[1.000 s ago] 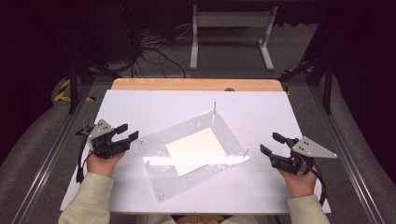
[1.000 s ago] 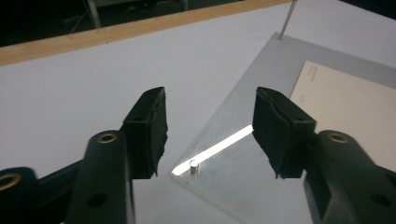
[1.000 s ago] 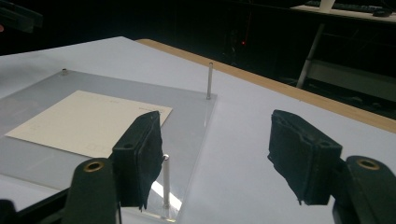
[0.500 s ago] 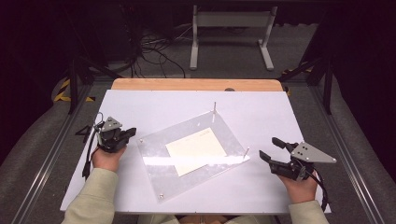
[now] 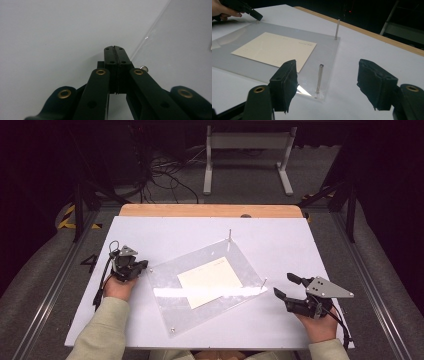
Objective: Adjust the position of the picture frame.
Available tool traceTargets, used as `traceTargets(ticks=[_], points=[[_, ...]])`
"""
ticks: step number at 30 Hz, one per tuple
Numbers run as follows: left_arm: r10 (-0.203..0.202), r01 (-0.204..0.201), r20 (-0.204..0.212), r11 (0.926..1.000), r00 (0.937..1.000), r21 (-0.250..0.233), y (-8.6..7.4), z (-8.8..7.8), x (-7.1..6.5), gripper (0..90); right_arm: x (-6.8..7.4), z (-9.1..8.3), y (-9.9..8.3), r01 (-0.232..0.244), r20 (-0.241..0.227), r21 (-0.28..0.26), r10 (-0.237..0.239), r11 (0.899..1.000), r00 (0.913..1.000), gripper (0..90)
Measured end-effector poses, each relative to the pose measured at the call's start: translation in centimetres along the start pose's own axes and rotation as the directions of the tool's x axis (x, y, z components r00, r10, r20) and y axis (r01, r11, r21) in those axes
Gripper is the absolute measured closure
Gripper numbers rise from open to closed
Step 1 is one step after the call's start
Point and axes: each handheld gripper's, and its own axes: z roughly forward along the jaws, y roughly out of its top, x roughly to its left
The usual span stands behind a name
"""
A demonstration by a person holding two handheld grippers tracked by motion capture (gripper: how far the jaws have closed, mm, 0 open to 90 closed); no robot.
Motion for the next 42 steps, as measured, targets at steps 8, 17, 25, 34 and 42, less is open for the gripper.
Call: traceTargets(ticks=[8,17,25,34,42], points=[[-0.011,0.010,0.032,0.9997,0.9994,0.022,0.1,-0.1,0.1,90.0,-0.1,0.2,-0.2,-0.020,0.012,0.032,0.020,0.999,0.9997,32.5],[0.062,-0.065,0.073,0.9973,0.9954,0.035,0.2,-0.8,-1.1,90.0,-0.2,1.3,-0.8,-0.038,0.020,0.121,0.035,0.992,0.9992,36.4],[0.056,-0.058,0.077,0.9981,0.9955,0.024,0.1,-0.8,-1.0,90.0,0.3,4.1,-0.5,-0.022,0.016,0.202,0.019,0.979,0.9997,54.8],[0.041,-0.042,0.083,0.9990,0.9957,0.013,0.0,-0.7,-1.0,90.0,0.3,6.3,0.3,-0.002,-0.009,0.283,0.005,0.959,0.9999,84.0],[0.034,-0.036,0.082,0.9993,0.9960,0.014,0.0,-0.7,-0.9,90.0,-1.8,8.3,2.5,-0.042,0.043,0.283,0.031,0.958,0.9986,84.9]])
